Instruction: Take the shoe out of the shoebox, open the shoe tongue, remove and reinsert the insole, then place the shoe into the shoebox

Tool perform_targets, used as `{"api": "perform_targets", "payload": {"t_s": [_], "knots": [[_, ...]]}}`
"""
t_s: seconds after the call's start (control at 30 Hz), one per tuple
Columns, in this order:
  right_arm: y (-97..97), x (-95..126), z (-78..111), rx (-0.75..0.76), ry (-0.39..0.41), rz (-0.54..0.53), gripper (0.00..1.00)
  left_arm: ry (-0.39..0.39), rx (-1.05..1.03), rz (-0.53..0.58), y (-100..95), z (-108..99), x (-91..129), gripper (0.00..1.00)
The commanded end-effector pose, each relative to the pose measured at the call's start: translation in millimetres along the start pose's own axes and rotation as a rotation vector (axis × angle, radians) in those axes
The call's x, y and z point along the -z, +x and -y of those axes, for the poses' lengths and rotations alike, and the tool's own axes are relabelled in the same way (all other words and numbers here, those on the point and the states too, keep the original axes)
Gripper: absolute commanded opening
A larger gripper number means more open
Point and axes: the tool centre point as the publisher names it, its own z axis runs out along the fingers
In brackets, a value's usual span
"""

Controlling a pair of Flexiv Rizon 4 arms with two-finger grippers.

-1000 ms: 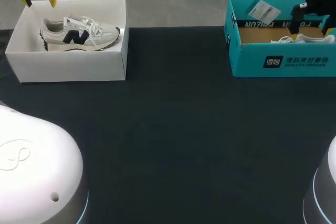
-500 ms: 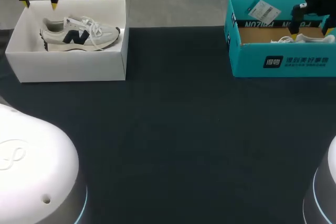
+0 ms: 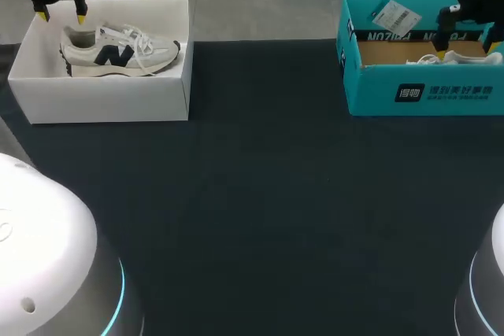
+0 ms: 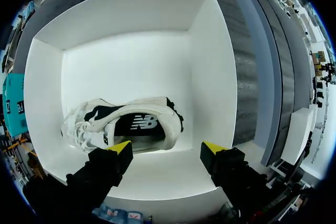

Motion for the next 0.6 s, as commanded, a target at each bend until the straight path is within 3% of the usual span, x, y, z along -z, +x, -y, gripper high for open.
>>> {"api": "perform_targets", "payload": {"t_s": [0.03,0.07,0.13,0.6], "knots": [[0.0,-0.6,1.1,-0.001,-0.003,0.000,1.00,0.043,-0.015,0.008,4.1,-20.3,-10.1,0.50],[0.0,-0.6,1.1,-0.001,-0.003,0.000,1.00,0.048,-0.022,0.018,4.1,-19.6,-10.2,0.53],[0.0,-0.6,1.1,-0.001,-0.003,0.000,1.00,0.049,-0.020,0.018,4.3,-18.2,-10.1,0.49],[0.0,-0.6,1.1,-0.001,-0.003,0.000,1.00,0.047,-0.065,0.035,8.6,3.1,-20.0,0.47]]}}
